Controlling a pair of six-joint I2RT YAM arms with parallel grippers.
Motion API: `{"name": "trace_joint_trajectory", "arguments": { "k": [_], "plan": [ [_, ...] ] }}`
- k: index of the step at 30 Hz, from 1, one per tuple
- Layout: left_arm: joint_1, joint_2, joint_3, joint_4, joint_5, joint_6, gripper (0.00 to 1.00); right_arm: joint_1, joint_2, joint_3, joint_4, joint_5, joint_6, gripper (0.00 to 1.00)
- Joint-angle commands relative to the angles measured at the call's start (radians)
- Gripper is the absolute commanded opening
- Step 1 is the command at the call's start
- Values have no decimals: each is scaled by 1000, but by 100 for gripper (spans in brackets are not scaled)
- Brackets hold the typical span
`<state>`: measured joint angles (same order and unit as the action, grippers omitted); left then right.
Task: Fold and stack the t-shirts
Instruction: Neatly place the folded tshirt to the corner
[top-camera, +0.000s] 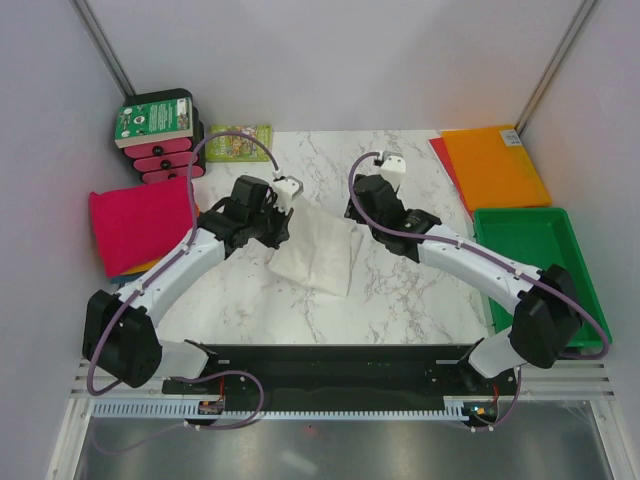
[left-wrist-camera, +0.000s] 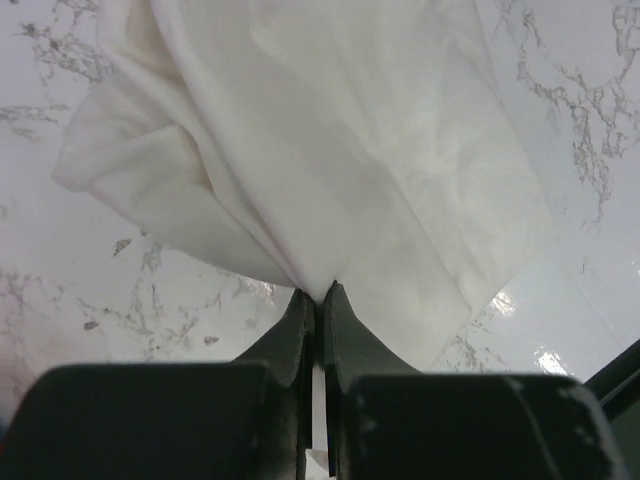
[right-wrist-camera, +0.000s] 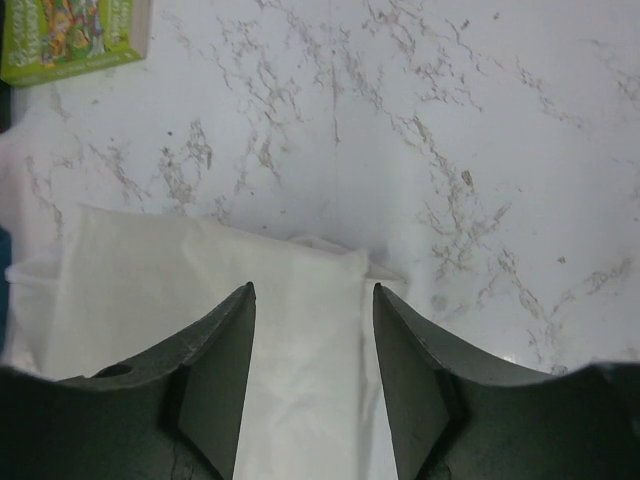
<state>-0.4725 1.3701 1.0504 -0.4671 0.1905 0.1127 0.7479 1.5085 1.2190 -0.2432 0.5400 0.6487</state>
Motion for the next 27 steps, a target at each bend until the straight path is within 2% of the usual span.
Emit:
{"name": "trace_joint_trajectory", "arguments": {
  "k": [1,6,11,16,27],
  "plan": [
    [52,-75,57,-79,-77,71,2,5,-57,-82,-21,29,6,57],
    [181,-80,141,-108,-82,111,2,5,-106,-125,-21,34,2,57],
    [294,-33,310,-137,-89,168,2,5,-146,-157,-21,35,-9,57],
    [347,26,445,-180,-91,183,2,5,-172,-188,-18,54,-20,56],
    [393,67,557,-245,-140,226,2,5,-176,-237,30,38,-29,56]
  ]
}}
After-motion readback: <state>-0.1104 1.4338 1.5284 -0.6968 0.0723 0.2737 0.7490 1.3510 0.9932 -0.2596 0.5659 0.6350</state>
